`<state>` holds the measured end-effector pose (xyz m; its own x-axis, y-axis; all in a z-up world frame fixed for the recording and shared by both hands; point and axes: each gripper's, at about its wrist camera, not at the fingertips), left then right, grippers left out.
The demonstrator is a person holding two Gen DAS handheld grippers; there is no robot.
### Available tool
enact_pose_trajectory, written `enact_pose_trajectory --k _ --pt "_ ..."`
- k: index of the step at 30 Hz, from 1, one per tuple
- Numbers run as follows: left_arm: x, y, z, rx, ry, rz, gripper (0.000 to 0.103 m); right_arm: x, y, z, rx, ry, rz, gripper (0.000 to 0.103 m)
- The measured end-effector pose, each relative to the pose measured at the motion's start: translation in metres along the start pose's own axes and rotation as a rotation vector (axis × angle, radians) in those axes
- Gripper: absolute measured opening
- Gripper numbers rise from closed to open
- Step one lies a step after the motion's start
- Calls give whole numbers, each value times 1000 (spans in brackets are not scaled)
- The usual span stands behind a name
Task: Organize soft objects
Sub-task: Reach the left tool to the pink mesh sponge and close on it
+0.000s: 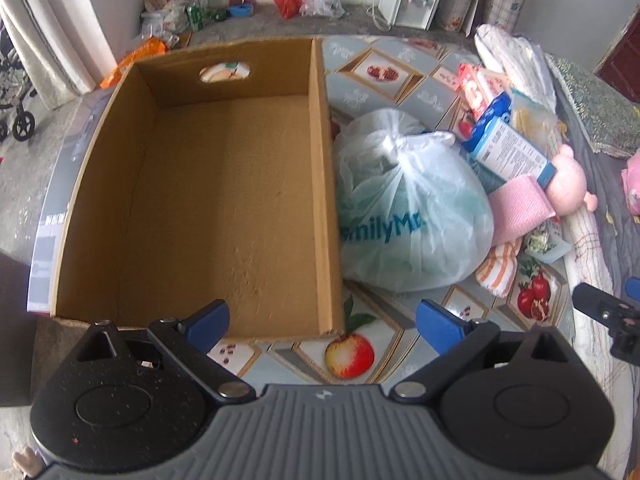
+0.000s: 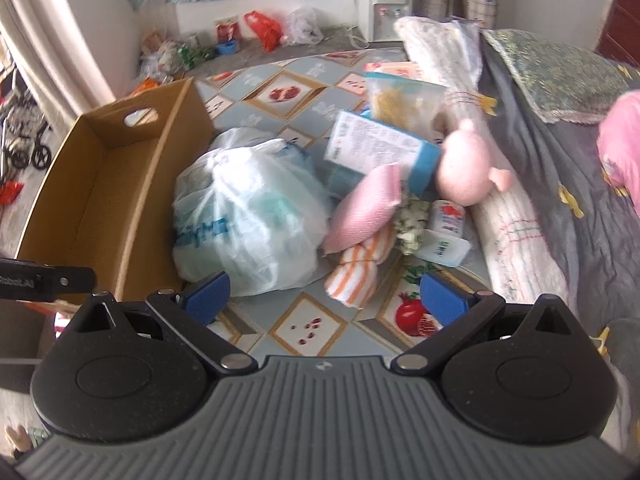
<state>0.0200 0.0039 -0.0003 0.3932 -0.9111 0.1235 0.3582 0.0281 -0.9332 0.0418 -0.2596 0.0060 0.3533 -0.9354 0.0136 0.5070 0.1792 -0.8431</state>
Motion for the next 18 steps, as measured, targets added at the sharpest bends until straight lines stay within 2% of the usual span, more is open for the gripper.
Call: enact_pose_trajectory --k 7,11,15,18 --pt "34 2 9 104 83 -25 100 63 24 -14 6 79 39 101" --pt "63 7 21 167 131 -87 100 96 35 -15 24 78 61 100" --pt "106 20 35 186 200 -100 98 140 52 -11 41 149 111 97" --pt "136 36 44 158 221 -125 95 171 67 -3 53 192 135 94"
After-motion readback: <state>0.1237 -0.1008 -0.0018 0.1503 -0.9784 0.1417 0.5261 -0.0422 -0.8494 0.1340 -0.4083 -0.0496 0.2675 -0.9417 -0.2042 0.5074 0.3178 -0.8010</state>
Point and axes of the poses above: each gripper's, at about its wrist camera, not at the fingertips, and y roughly the way its jaws point, x to its right, z to its top, and after that the axes turned 12 degrees about -y, right-handed
